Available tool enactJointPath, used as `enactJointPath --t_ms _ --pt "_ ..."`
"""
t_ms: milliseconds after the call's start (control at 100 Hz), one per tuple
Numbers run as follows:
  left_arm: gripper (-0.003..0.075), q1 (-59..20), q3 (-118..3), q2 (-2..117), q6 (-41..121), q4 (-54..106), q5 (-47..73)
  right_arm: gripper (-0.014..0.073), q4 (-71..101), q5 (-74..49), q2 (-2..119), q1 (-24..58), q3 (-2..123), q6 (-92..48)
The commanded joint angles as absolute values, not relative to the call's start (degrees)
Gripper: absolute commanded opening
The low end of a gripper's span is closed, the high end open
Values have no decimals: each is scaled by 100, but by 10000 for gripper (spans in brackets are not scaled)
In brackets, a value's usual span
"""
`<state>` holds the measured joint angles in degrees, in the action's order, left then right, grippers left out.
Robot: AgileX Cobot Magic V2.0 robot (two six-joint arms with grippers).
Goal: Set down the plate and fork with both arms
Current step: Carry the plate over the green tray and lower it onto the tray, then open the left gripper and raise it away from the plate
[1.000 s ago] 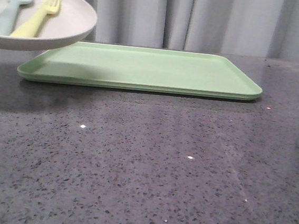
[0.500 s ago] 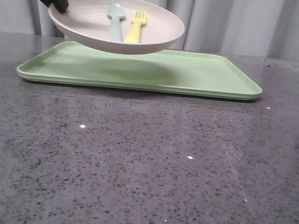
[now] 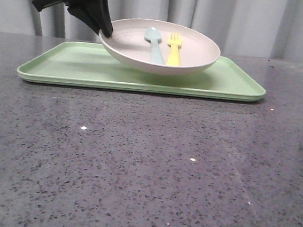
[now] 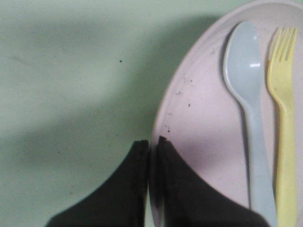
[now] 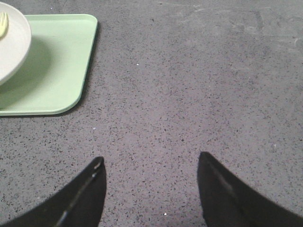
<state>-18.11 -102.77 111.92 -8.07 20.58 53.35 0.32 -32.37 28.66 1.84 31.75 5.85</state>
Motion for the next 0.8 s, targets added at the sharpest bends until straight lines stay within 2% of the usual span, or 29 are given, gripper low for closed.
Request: enactJointPath --t_ms 0,690,790 --pt "-21 -1760 -10513 10884 -890 2165 5026 437 30 -2874 2934 158 3386 551" --pt "-19 -1738 -10502 11223 -914 1943 4930 437 30 -2981 2934 158 3386 551" --pt "13 -1738 -10502 11223 -914 1943 4930 437 30 -2970 2934 158 3386 551"
